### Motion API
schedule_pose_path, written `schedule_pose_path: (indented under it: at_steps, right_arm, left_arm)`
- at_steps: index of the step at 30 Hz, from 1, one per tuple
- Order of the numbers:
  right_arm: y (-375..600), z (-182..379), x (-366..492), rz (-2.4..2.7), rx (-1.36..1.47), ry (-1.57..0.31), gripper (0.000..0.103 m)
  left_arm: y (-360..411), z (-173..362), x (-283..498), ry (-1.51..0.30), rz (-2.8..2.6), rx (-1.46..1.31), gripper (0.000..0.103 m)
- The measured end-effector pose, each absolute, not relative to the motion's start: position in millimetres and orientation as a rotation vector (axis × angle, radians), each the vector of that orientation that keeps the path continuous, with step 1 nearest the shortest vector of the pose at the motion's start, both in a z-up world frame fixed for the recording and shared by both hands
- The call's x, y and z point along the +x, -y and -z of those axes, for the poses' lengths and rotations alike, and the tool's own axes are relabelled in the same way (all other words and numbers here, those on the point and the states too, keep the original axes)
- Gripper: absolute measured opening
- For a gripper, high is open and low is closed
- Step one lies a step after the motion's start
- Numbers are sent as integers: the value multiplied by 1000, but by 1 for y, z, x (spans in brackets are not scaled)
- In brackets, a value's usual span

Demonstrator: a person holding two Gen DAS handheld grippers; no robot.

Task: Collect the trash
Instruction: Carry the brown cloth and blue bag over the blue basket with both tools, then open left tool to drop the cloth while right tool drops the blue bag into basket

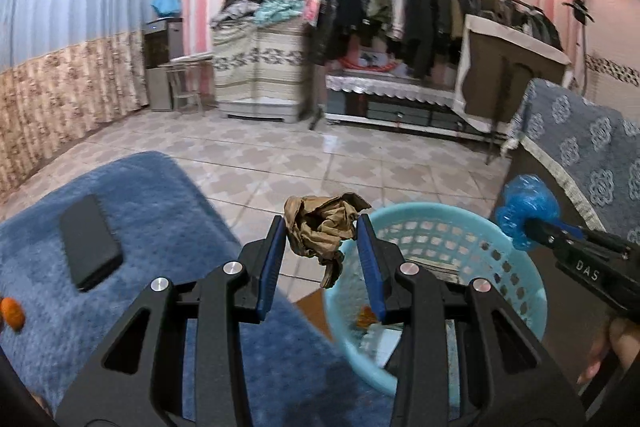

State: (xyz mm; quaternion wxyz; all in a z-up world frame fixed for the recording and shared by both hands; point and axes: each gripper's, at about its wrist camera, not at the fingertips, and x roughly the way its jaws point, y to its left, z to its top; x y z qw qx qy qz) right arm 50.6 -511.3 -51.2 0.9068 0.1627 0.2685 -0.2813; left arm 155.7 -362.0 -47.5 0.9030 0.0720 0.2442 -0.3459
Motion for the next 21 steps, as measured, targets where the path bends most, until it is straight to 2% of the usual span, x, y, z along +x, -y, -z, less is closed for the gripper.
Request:
schedule_pose_path:
  at_steps: [12,17,20,21]
  right_arm:
    - [518,60,51,598,359,-582,24]
    - [523,61,48,601,378,-580,24]
    - [525,61,48,601,390,-578,24]
    - [525,61,48,600,389,-578,24]
  left_arm:
    - [413,62,145,-509,817,237,37]
    - [420,65,143,-500,828,269,42]
    - [419,68,148,-513,800,277,54]
    - [419,68,150,-515,788,276,64]
